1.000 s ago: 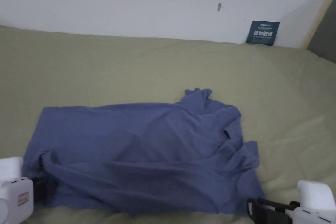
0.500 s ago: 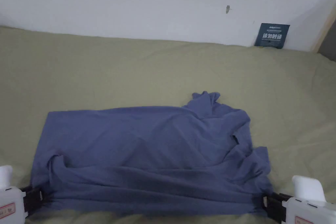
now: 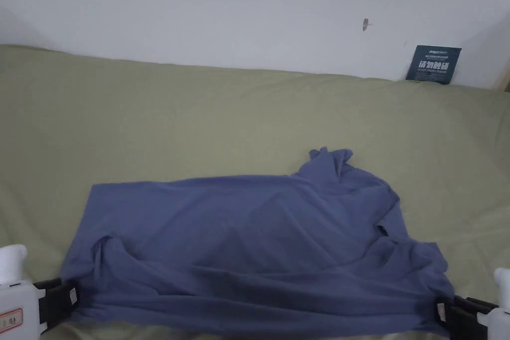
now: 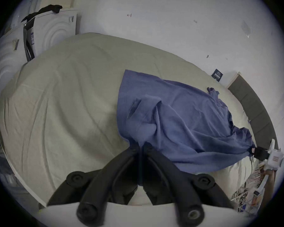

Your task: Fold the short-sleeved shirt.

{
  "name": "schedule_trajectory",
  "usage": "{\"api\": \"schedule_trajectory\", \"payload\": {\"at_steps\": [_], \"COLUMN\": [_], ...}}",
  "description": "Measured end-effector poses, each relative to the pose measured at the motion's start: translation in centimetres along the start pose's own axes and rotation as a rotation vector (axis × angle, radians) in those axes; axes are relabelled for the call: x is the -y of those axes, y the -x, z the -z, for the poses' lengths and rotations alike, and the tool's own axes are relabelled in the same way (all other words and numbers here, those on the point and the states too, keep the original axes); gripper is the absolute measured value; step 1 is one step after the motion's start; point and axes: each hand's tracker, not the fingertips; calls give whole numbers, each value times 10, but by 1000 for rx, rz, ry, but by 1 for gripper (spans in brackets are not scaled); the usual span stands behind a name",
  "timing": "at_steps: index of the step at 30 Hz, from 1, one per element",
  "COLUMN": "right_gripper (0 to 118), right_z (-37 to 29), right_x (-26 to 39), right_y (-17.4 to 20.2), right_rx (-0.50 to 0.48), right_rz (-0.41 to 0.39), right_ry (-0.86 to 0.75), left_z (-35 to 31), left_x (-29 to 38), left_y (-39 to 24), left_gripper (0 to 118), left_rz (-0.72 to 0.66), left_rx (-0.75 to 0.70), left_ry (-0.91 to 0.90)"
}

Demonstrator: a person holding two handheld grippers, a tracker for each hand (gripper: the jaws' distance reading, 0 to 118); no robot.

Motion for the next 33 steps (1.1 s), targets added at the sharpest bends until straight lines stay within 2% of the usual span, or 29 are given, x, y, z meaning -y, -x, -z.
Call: {"api": "schedule_trajectory", "payload": {"at_steps": [4, 12, 15, 20, 23, 24, 25, 26, 27, 28, 29, 33], "right_gripper": [7, 7, 7, 7, 7, 18, 45, 78, 88, 87, 87, 87], "right_z": [-21, -50, -56, -50, -44, -43, -44, -46, -52, -62, -75, -104], "right_x": [-2, 20, 39, 72, 83, 85, 84, 84, 82, 80, 75, 48], "right_y": [0, -14, -9, -16, -20, -20, -22, -23, -25, -26, -27, -19], "right_rx": [-58, -95, -86, -72, -63, -60, -55, -20, 26, 18, 18, 96], "right_rz": [16, 40, 25, 41, 80, 102, 122, 145, 135, 127, 117, 85], "right_ry": [33, 125, 182, 261, 270, 266, 272, 284, 299, 262, 208, 59], "left_z": [-19, -59, -66, -65, -57, -51, -50, -53, -59, -65, -74, -122], "left_x": [10, 30, 46, 73, 80, 80, 80, 80, 79, 77, 73, 56], "left_y": [5, 34, 33, 42, 46, 49, 49, 47, 46, 47, 49, 21], "left_gripper": [2, 2, 2, 2, 2, 5, 10, 18, 40, 64, 75, 74], "left_rz": [13, -69, -30, -80, -102, -98, -93, -87, -81, -78, -77, -18], "left_rx": [11, 48, 10, -9, -9, -7, -15, -50, -63, -73, -105, -179], "left_ry": [25, 88, 123, 179, 204, 228, 238, 225, 208, 190, 162, -6]}}
